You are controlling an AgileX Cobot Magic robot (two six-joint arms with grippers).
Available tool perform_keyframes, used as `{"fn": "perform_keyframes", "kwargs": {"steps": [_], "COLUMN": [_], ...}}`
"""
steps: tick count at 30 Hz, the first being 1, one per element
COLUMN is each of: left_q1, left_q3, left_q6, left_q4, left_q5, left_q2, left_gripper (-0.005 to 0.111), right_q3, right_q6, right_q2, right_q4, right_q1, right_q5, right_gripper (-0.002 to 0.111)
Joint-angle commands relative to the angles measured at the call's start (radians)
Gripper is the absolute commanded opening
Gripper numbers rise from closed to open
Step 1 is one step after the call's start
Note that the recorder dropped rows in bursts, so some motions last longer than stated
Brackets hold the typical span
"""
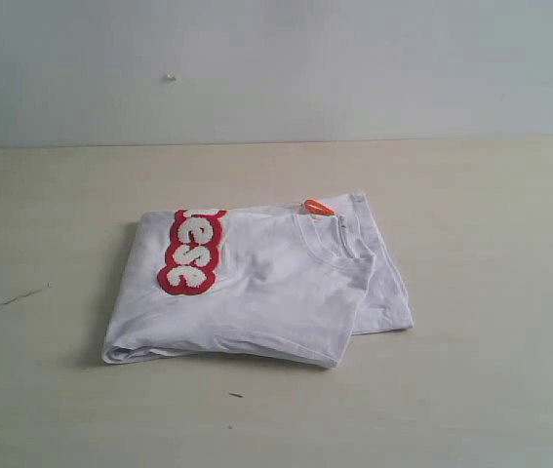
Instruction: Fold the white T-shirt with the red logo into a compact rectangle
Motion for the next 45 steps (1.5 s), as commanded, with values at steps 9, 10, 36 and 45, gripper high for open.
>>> {"fn": "perform_keyframes", "kwargs": {"steps": [9,10,36,45], "left_q1": [-0.005,-0.005,-0.005,-0.005], "left_q3": [0.001,0.001,0.001,0.001], "left_q6": [0.002,0.002,0.0,0.0], "left_q4": [0.092,0.092,0.092,0.14], "left_q5": [0.061,0.071,0.122,0.112], "left_q2": [-0.191,-0.191,-0.191,-0.191], "left_gripper": [0.0,0.0,0.0,0.0], "right_q3": [0.007,0.007,0.007,0.007], "right_q6": [0.216,0.216,0.244,0.244], "right_q2": [-0.006,-0.006,-0.006,-0.006], "right_q4": [-0.195,-0.198,-0.196,-0.196], "right_q1": [-0.003,-0.003,-0.003,-0.003], "right_q5": [0.016,0.016,0.037,0.037], "right_gripper": [0.0,0.0,0.0,0.0]}}
